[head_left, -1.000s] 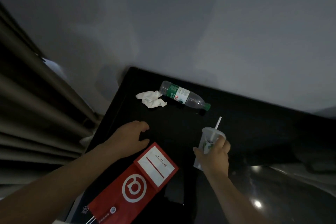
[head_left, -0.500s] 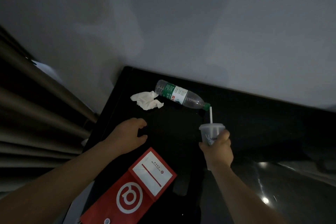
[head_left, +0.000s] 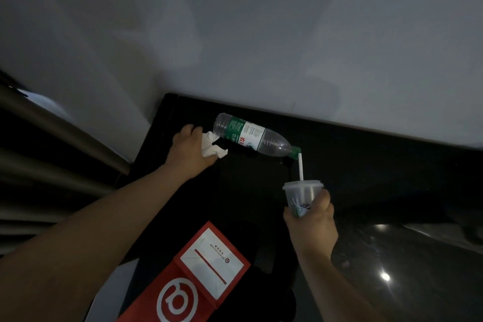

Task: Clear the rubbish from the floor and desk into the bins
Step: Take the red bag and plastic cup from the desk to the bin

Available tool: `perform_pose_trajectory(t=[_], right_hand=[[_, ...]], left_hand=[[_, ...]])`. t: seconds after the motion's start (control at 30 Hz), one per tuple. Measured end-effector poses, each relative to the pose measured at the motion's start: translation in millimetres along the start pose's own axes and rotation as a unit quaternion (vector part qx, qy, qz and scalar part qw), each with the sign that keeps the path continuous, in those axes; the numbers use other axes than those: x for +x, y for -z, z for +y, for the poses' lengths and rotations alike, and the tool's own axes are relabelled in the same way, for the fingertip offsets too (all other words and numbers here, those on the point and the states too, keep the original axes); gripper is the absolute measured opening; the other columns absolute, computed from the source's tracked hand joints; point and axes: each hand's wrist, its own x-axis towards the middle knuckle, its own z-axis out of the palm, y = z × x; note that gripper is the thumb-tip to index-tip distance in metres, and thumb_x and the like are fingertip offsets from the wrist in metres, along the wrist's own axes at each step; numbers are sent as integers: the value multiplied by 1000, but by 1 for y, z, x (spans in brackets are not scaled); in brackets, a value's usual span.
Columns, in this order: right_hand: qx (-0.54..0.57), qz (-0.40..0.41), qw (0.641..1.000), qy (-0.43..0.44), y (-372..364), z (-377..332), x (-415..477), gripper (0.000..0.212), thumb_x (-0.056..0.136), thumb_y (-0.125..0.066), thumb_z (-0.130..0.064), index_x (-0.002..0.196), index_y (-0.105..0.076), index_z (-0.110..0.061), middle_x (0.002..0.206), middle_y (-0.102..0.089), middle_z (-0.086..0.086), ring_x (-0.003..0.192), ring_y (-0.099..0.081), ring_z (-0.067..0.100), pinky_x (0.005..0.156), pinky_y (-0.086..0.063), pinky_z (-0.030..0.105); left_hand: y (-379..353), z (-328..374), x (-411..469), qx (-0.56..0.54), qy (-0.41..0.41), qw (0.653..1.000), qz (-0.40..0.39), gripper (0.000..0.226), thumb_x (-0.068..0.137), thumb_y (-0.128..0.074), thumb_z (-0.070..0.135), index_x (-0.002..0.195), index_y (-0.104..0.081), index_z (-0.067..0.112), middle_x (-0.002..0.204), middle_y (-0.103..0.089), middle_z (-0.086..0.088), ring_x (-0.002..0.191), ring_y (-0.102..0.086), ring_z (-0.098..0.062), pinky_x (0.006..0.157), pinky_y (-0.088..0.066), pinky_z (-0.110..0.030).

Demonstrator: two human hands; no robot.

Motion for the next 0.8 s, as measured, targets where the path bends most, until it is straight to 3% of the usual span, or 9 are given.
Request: perform_pose_trajectory(t=[0.13,0.33,0.43,0.53,0.8], right_hand=[[-4,8,1000,5,-2,1,-1,83,70,-80,-35,133,-31,-12,112,-53,10,88,-60,26,60,-49,32],[-12,10,1000,6,-3,1,0,82,72,-79,-36,134,-31,-11,113,-53,11,88,-60,27,61,-48,31],[-16,10,1000,4,-4,0,0,81,72,-79,-36,133,-32,-11,113,-53,11,89,-60,27,61,-46,30],[-22,9,1000,5,-3,-1,0,82,71,-80,-36,133,-32,-11,113,-53,12,89,-60,27,62,-48,33],[-1,-11,1000,-8,1,-2,0,84,70,-79,-38,133,-29,-14,117,-52,13,93,-61,34,68,-54,40]], left_hand=[[-6,3,17,14,44,998,-33,80,76,-71,47,139,-37,11,139,-37,-16,123,-41,-36,97,-39,-40],[-19,-1,14,125,12,989,-79,46,85,-64,42,117,-56,9,120,-50,-15,105,-51,-33,79,-42,-34],[-16,-5,6,83,3,992,-93,31,87,-63,31,103,-57,5,109,-56,-15,91,-55,-27,69,-40,-30],[-7,-10,-14,30,-12,996,-79,30,87,-63,32,98,-58,5,96,-54,-11,79,-50,-19,65,-36,-27],[-2,-18,-120,-47,9,994,-96,32,89,-61,37,108,-57,12,99,-54,-4,86,-56,-15,71,-47,-25]])
